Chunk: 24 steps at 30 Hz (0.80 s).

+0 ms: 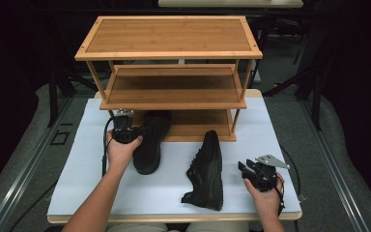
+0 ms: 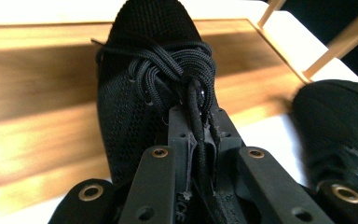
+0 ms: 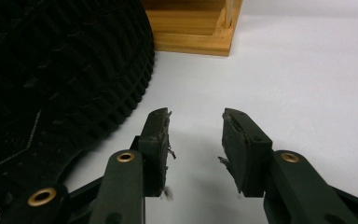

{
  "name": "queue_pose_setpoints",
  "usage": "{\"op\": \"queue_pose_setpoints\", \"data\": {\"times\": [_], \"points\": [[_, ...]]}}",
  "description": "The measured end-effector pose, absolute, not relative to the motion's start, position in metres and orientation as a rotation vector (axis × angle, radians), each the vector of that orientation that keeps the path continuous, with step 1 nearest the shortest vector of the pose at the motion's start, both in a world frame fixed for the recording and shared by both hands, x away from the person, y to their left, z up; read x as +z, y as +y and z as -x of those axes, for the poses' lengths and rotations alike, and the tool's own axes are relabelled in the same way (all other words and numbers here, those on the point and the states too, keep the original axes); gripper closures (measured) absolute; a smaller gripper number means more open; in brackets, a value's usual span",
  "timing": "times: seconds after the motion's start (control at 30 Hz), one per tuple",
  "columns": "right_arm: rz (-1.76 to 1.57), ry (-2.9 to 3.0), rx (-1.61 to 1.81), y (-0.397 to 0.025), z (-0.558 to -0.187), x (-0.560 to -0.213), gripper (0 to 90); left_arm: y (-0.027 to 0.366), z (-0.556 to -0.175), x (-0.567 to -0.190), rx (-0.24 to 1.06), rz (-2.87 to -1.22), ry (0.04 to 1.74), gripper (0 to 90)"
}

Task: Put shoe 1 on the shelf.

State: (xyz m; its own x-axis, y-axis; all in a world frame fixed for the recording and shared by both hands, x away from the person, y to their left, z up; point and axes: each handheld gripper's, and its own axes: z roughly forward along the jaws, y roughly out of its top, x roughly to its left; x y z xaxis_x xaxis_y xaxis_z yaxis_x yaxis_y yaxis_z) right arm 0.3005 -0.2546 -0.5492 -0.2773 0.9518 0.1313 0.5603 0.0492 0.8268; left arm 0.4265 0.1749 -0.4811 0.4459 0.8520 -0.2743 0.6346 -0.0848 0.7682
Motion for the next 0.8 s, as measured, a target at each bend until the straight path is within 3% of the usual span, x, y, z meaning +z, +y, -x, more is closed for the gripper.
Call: {"op": "queue_pose_setpoints", "data": {"times": [0.17,0.33,0.47,0.8], "points": [[-1.517,1.873,1.129,-0.255,-0.301,-0.550,60.9,0.170,-0.436,-0.489,0.301,-1.808,1.270,80.9],[-1.514,1.882,1.133,-0.255,-0.301,-0.550,60.9,0.163,-0.436,-0.490,0.284,-1.812,1.239,74.2],[-1.513,1.880,1.135,-0.254,-0.301,-0.550,60.6,0.165,-0.427,-0.481,0.328,-1.822,1.209,67.8],[-1.513,1.883,1.128,-0.253,-0.301,-0.550,60.2,0.186,-0.390,-0.450,0.343,-1.790,1.099,65.9]]}}
